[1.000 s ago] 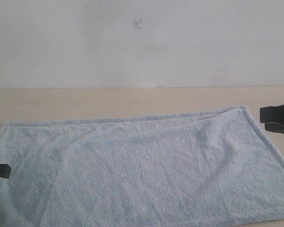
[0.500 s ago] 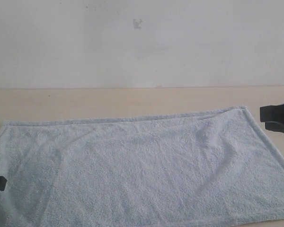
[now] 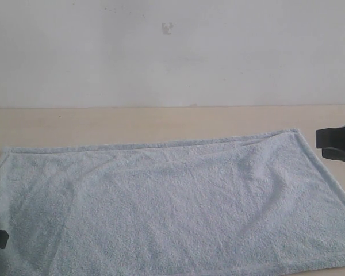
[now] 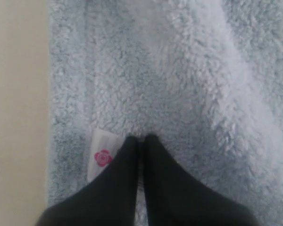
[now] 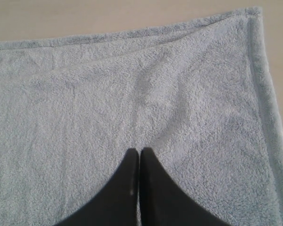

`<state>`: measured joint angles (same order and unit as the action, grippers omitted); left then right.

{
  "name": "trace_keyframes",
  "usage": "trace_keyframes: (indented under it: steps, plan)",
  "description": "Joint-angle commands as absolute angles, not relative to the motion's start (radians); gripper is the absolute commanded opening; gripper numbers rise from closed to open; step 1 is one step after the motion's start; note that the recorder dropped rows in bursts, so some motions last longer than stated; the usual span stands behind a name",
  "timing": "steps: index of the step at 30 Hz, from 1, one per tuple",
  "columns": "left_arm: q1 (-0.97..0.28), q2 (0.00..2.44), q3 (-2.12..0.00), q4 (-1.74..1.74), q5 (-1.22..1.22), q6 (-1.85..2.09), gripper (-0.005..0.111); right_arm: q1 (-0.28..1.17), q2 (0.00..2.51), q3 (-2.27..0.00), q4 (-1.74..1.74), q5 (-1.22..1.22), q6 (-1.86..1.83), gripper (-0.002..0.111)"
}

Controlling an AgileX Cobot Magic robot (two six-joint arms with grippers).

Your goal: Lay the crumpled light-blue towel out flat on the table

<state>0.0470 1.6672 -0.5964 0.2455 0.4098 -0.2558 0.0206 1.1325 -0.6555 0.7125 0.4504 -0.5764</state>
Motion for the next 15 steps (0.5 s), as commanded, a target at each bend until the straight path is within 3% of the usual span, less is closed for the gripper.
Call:
trace_keyframes:
  steps: [1, 15]
  plan:
    - [0.049, 1.700, -0.592, 0.252, 0.486, -0.269, 0.004, 0.024, 1.125, -0.651, 0.713, 0.444, -0.587, 0.000]
    - [0.049, 1.632, -0.592, 0.521, 0.644, -0.584, 0.004, 0.024, 1.125, -0.651, 0.713, 0.448, -0.587, 0.000]
